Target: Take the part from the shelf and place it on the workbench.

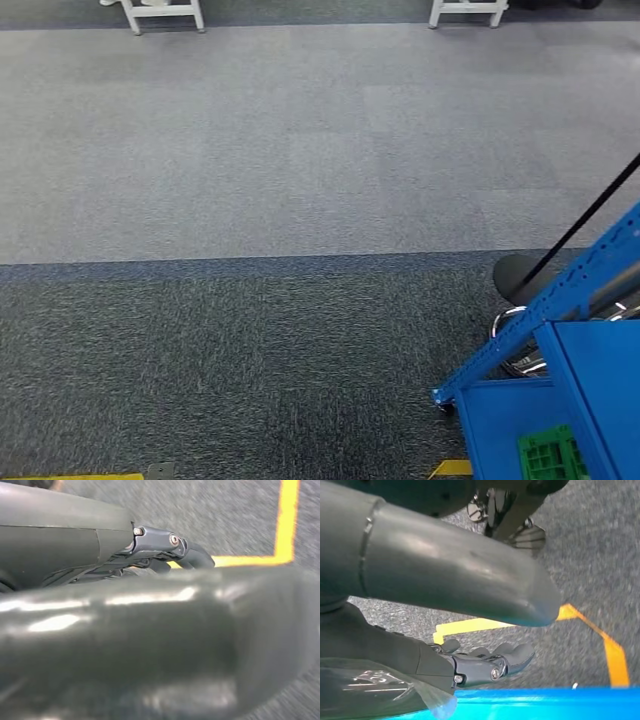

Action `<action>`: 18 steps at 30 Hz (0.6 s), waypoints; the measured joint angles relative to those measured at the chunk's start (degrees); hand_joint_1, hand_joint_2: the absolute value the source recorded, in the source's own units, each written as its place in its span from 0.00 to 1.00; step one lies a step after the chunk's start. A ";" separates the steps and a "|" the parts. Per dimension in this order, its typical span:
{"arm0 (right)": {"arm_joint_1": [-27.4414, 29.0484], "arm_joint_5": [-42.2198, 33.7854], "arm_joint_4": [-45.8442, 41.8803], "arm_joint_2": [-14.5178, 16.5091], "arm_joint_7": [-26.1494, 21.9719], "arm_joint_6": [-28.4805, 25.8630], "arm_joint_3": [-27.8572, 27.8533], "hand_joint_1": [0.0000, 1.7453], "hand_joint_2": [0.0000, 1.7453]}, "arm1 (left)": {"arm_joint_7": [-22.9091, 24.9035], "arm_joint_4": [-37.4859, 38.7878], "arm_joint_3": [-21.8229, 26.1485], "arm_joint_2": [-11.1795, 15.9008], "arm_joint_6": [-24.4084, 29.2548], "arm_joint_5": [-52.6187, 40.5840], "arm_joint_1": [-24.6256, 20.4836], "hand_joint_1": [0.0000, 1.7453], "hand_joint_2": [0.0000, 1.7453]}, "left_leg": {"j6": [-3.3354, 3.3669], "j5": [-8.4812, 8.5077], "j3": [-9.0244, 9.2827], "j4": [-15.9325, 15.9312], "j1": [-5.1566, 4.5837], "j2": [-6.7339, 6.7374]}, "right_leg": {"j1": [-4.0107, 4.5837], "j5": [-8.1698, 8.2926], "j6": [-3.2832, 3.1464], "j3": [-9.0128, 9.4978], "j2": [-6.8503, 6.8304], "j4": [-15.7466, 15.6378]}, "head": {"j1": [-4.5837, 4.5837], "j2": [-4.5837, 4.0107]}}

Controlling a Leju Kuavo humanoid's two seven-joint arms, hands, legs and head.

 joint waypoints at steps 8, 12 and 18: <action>-0.21 0.48 0.00 -0.33 -1.87 0.03 0.29 0.00 0.00 | 0.11 0.00 2.30 0.00 -1.44 1.49 -0.53 0.00 1.00 | -1.73 -1.59 0.94 0.81 -0.44 5.40 | -0.09 6.29 -0.65 8.45 -4.46 -14.41 | -0.16 0.00; -0.10 0.63 0.00 -0.37 -1.14 0.06 0.26 0.00 0.00 | 1.24 0.00 2.44 -0.14 -1.08 1.17 -0.70 0.00 1.00 | -2.62 -5.03 -0.36 5.17 0.10 2.44 | -0.22 6.53 -2.01 8.42 -1.90 -14.56 | -0.43 0.00; -0.12 0.51 0.00 -0.37 0.12 1.25 0.21 0.00 0.00 | 2.14 0.00 2.53 -0.09 -0.88 0.79 -0.31 0.00 1.00 | -1.92 -5.99 -5.48 14.29 0.16 -1.70 | 0.13 6.67 -2.60 8.55 3.33 -14.48 | -0.56 0.00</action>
